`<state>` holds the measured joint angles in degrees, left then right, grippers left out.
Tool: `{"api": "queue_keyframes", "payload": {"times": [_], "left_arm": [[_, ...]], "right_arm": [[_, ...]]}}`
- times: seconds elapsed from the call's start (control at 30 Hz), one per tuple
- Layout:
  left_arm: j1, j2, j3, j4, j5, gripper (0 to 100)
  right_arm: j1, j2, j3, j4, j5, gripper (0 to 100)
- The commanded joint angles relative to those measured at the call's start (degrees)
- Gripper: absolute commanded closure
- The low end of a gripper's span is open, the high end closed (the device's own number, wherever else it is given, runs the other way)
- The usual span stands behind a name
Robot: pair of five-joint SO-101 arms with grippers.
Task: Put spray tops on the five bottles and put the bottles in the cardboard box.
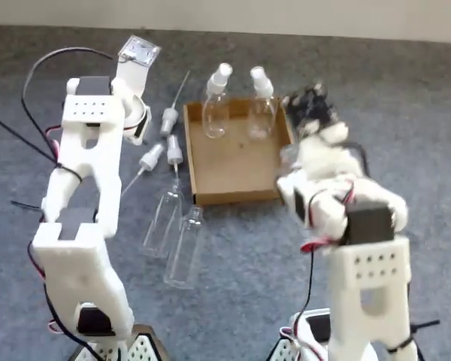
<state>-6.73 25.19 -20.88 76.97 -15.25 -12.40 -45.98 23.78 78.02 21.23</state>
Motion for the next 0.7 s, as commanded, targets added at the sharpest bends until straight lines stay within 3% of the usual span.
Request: {"api": "queue_keyframes", "payload": {"times": [0.0,0.47,0.67], "left_arm": [[1.45,4.79,-6.64,0.26,-0.70,84],[2.15,15.69,-12.88,0.70,-0.44,84],[3.65,10.07,-14.99,8.88,-0.35,84]], "right_arm": [[-4.00,-6.64,8.13,-3.03,-0.35,99.4],[-4.44,-7.43,10.95,-3.21,-0.26,99.4],[-4.44,-7.16,10.95,-3.21,-0.18,99.4]]}}
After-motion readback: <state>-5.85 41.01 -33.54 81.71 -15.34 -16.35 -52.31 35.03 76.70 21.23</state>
